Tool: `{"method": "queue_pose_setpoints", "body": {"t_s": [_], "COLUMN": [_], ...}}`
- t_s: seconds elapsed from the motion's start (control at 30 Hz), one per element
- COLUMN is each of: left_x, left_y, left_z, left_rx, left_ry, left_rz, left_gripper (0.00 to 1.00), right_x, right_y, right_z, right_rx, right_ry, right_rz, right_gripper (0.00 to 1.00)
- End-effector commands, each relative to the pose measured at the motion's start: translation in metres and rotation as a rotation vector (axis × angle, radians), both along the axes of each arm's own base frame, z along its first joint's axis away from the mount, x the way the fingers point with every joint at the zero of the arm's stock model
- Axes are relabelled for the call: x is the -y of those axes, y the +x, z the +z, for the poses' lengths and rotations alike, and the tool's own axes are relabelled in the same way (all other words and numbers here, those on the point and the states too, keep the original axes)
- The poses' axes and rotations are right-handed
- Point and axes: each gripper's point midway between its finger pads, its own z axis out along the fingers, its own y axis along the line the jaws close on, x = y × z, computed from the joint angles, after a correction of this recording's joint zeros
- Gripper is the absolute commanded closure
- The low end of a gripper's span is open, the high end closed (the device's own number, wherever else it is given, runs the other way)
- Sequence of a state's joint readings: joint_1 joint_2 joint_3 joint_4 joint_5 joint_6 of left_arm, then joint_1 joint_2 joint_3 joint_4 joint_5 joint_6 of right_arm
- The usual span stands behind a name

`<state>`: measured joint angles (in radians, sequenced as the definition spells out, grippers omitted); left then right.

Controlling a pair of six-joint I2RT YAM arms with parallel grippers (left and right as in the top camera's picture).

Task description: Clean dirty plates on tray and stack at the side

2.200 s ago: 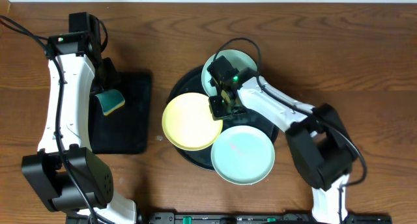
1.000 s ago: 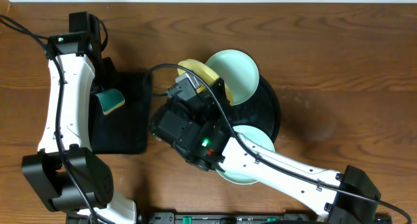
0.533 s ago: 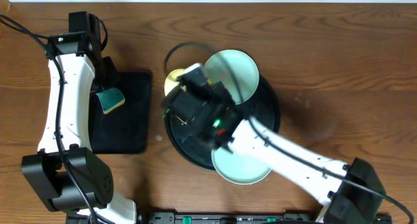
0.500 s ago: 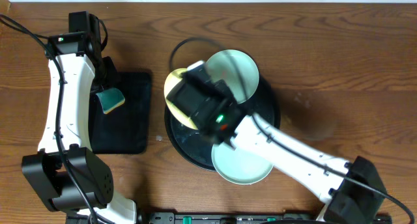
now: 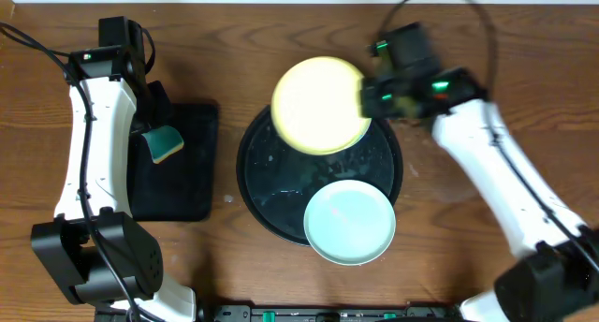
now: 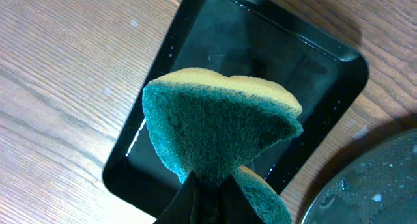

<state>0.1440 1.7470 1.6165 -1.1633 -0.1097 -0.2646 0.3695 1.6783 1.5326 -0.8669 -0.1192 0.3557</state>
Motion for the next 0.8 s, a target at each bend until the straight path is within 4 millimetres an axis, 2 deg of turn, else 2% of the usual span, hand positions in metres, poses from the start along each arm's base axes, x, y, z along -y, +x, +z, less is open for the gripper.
{"method": "queue_pose_setpoints", "body": {"t_s": [0.0,0.13,0.2,0.33,0.53,0.67,0.77], "left_x": [0.004,0.016,0.023,0.036,0.053,0.057,0.057], "left_y": [0.004,0.006,0.007,0.011,0.018,0.021,0.022], "left_z": [0.009,0.008,0.008,0.009,0.01,0.011,0.011], "left_rx": [0.031,0.034,0.034,0.038,0.063,0.074,0.077], "left_ry": [-0.02,-0.058,-0.066,-0.065,-0.063,-0.063,-0.062], "left_rz": [-0.015,-0.05,-0.075,-0.113,-0.159,-0.167,-0.167], "left_gripper": [0.93,0.93,0.93,0.92,0.93,0.93,0.93], "right_x": [0.045,0.116,0.15,0.199,0.236,0.246,0.255], "right_y": [0.0,-0.012,-0.023,-0.042,-0.053,-0.061,-0.066], "right_z": [0.047,0.043,0.031,-0.001,-0.06,-0.098,-0.12], "right_rx": [0.054,-0.034,-0.1,-0.195,-0.231,-0.234,-0.22], "right_ry": [0.089,0.069,0.053,0.015,-0.015,-0.018,-0.016], "right_rz": [-0.102,-0.315,-0.404,-0.537,-0.618,-0.646,-0.672], "right_gripper": [0.99,0.99,0.99,0.99,0.99,0.99,0.99]}}
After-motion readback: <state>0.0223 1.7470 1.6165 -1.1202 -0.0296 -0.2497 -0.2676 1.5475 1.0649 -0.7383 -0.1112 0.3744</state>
